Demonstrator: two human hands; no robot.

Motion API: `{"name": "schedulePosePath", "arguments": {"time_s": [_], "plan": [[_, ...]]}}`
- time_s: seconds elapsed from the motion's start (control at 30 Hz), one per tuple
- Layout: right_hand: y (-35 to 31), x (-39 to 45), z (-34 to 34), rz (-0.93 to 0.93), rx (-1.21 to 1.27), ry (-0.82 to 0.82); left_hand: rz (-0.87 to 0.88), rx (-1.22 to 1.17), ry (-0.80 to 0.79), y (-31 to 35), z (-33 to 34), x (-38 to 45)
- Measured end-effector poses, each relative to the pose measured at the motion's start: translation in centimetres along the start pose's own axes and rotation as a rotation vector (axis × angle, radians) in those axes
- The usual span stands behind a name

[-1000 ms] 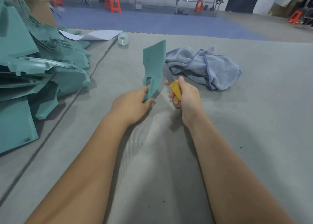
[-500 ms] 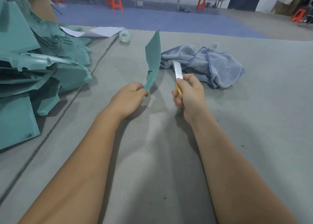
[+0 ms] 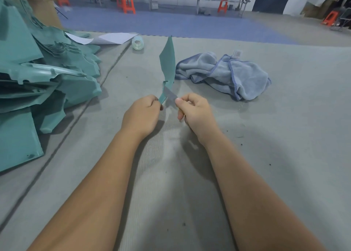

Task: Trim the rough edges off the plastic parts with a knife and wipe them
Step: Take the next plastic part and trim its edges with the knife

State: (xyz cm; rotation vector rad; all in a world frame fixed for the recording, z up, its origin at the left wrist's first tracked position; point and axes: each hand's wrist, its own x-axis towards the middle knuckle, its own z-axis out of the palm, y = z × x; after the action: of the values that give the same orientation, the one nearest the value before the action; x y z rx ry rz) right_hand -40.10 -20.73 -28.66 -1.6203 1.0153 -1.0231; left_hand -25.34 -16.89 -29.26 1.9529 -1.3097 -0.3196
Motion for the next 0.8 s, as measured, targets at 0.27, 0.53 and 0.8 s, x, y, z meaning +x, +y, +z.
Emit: {"name": "schedulePosePath", "arguments": {"time_s": [0.27, 0.53, 0.8], "plan": [[-0.18, 0.06, 0.05, 0.043, -0.028, -0.033, 0.009, 0.071, 0.038, 0.14, 0.32, -0.19], [0.0, 0.54, 0.09, 0.075, -0.025, 0.01, -0.02, 0.013, 0.05, 0.14, 0.29, -0.15], [0.24, 0.79, 0.28, 0.073, 0.025, 0.141, 0.026, 0.123, 0.038, 0.34, 0.38, -0.31]]}}
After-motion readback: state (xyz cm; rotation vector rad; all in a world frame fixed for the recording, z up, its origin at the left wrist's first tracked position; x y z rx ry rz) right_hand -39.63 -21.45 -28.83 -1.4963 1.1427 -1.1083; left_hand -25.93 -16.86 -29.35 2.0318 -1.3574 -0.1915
